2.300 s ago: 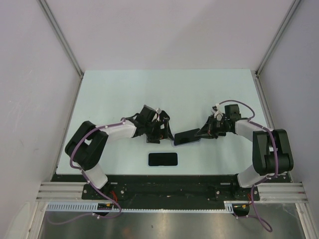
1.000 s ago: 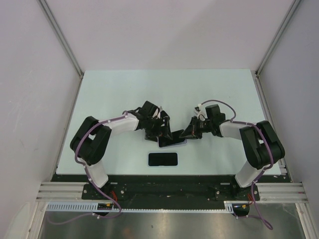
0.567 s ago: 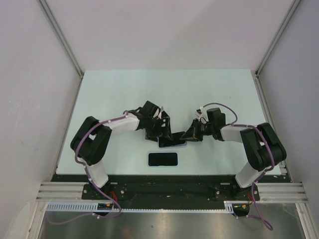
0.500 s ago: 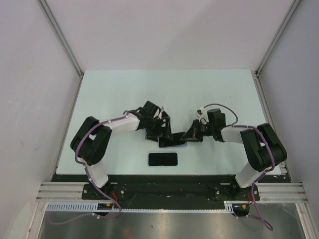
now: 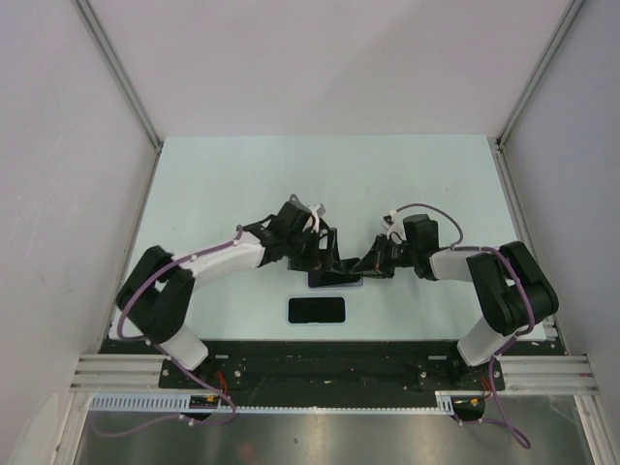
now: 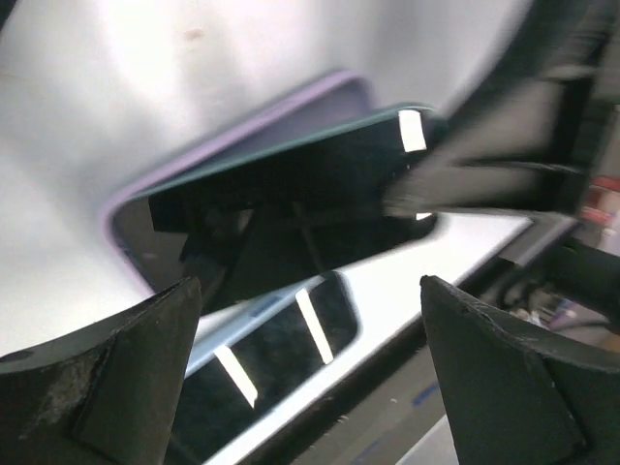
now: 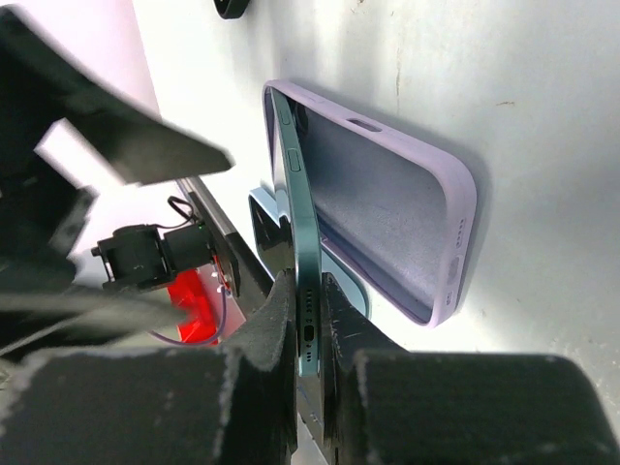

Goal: Put the phone into the phone case

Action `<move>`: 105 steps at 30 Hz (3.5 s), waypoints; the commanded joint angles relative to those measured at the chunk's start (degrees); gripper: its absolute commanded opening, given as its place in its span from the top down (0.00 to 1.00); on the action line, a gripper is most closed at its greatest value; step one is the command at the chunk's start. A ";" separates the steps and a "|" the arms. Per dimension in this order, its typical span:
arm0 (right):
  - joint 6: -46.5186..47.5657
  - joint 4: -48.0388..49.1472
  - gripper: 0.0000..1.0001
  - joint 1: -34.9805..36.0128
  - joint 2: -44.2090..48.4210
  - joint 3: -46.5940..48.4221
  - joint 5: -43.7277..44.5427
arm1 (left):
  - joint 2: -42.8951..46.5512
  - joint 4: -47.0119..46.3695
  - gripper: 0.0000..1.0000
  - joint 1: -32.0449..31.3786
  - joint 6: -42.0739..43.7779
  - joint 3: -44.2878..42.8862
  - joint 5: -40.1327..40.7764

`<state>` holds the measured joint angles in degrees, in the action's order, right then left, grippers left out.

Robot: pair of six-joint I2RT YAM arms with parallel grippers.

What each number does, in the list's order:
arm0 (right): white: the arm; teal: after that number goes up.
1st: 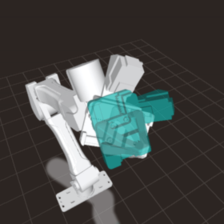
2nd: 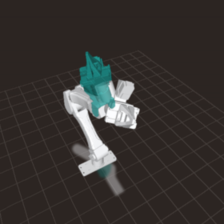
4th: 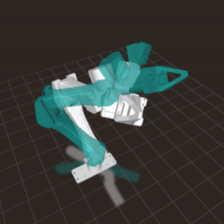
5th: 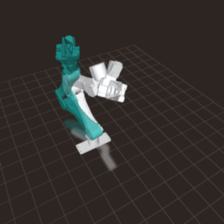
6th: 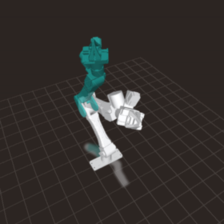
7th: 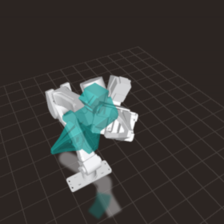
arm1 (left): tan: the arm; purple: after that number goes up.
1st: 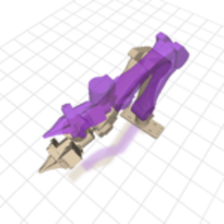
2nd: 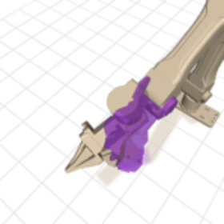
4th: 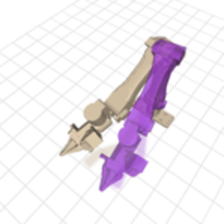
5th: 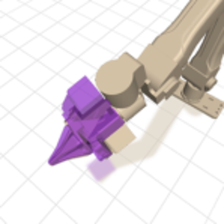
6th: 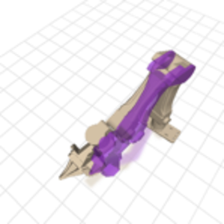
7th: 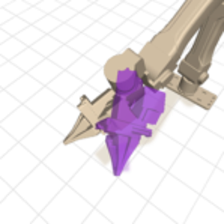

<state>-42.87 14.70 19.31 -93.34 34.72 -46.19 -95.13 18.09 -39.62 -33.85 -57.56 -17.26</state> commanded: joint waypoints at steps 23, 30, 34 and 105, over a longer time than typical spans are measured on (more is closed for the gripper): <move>4.81 -3.53 0.97 2.66 -7.03 -1.32 4.70 | 8.39 -8.86 0.25 -0.64 -3.86 8.17 1.52; 6.04 -7.04 0.95 3.01 -8.96 -0.71 8.40 | 5.66 -8.86 0.28 -0.55 -4.30 7.73 2.76; 6.92 -8.98 0.94 3.28 -9.14 -0.18 10.68 | 3.55 -8.86 0.33 -0.64 -4.21 6.76 2.40; 15.19 -42.42 0.43 11.03 12.65 19.44 34.77 | -2.16 -6.22 0.62 -0.99 0.36 8.96 8.91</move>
<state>-28.27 -37.63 37.71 -86.67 59.48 6.31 -95.98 6.92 -40.38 -35.51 -50.48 -12.16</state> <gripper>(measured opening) 0.569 0.382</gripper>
